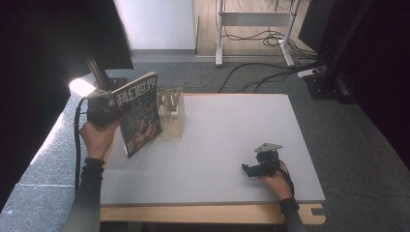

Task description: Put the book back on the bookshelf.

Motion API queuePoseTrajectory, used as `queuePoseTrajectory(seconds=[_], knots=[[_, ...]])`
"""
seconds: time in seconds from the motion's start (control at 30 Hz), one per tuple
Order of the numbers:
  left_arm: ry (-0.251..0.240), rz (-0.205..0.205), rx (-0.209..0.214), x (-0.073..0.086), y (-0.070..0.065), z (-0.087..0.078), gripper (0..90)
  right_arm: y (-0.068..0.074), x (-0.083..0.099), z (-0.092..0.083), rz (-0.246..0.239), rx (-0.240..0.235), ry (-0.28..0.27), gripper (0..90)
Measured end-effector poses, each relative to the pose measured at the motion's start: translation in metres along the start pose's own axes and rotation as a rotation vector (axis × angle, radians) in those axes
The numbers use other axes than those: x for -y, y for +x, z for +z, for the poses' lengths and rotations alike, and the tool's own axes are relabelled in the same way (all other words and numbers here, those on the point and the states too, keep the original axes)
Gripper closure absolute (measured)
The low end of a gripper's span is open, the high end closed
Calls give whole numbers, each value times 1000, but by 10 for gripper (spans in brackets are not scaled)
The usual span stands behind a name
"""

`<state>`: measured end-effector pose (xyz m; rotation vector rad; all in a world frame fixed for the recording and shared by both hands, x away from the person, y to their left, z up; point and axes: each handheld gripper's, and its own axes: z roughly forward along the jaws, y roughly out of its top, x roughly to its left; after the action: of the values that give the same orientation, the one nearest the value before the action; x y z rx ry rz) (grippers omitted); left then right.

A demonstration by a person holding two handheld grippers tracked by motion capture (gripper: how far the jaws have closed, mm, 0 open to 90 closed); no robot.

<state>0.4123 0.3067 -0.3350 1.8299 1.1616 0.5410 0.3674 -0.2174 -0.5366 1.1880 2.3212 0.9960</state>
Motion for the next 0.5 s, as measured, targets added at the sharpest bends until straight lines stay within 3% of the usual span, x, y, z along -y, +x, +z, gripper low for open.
queuePoseTrajectory(seconds=[0.27,0.37,0.5], knots=[[-62,17,-21,0,-1,23,827,0,0,0,0,-1,-1,17],[-80,2,-3,7,2,28,825,0,0,0,0,-1,-1,17],[-27,4,35,10,3,24,822,0,0,0,0,0,-1,17]])
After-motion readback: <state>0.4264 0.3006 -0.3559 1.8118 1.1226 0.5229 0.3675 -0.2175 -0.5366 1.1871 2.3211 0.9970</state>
